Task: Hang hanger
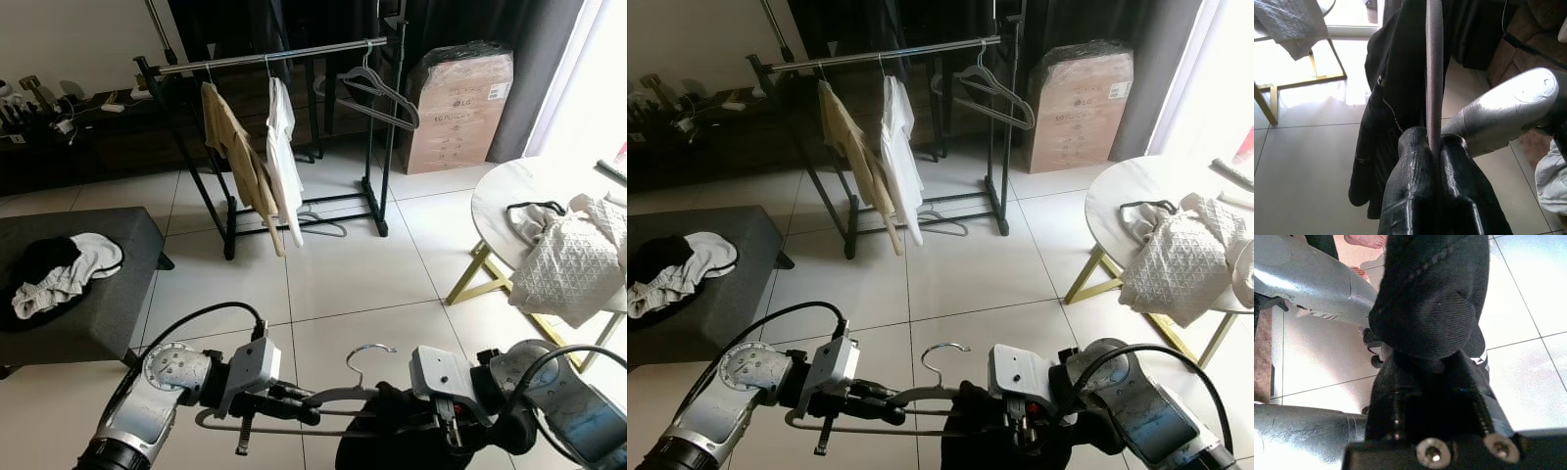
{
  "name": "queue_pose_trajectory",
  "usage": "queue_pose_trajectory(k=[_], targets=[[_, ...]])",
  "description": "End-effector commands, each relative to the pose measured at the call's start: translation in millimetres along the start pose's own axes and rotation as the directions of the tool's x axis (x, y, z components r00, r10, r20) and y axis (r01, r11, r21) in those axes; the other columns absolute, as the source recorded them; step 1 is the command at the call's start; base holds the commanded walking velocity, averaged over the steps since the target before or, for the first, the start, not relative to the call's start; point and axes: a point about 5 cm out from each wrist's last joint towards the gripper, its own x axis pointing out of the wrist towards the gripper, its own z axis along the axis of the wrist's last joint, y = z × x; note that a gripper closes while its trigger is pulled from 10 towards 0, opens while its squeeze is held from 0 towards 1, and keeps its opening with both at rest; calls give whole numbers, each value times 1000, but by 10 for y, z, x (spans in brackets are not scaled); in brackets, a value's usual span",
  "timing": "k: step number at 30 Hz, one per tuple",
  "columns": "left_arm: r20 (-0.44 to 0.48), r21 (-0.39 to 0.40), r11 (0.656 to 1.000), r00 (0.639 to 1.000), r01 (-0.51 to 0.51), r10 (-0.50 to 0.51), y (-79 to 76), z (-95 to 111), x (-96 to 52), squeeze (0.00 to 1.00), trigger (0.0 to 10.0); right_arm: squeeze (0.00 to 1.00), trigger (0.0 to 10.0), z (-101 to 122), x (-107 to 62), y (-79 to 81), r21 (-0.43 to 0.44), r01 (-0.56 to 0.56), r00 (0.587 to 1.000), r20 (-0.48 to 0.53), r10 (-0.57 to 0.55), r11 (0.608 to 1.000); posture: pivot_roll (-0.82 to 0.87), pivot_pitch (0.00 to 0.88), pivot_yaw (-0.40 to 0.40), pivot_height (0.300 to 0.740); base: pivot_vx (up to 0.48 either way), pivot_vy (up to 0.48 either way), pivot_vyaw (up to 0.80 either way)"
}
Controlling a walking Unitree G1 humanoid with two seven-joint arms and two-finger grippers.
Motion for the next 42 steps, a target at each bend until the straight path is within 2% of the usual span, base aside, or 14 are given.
queue_pose_trajectory(k=[1,17,21,22,23,24,30,42], targets=[[26,57,998,1000,-6,4,33,102,6,0,10000,0,0,16,58,43,7,-29,999,25,29,1000,-183,166,76,740,0,0,0],[19,49,999,1000,2,-3,57,140,16,0,10000,0,0,87,39,-30,33,14,996,86,-16,999,-179,161,76,740,0,0,0],[-15,-30,999,1000,16,-17,61,111,-4,0,10000,0,0,85,13,-68,38,30,996,88,-34,999,-180,158,75,740,0,0,0],[-26,-69,997,999,17,-19,66,103,-14,0,10000,0,0,91,2,-85,38,42,995,93,-45,998,-178,157,75,740,0,0,0],[-25,-84,996,1000,13,-15,75,106,-20,808,10000,0,0,94,-6,-97,41,49,994,96,-53,998,-177,157,74,740,0,0,0],[-18,-104,995,1000,11,-13,82,117,-27,1000,10000,0,0,99,-16,-112,45,60,993,100,-64,997,-177,157,74,740,0,0,0],[13,-94,996,1000,1,0,80,168,-67,1000,10000,0,0,100,-62,-186,71,115,986,114,-122,991,-174,154,72,740,0,0,0],[14,-94,996,1000,-4,5,81,173,-84,1000,10000,0,0,98,-65,-189,74,117,985,116,-125,990,-172,154,71,740,0,0,0]])
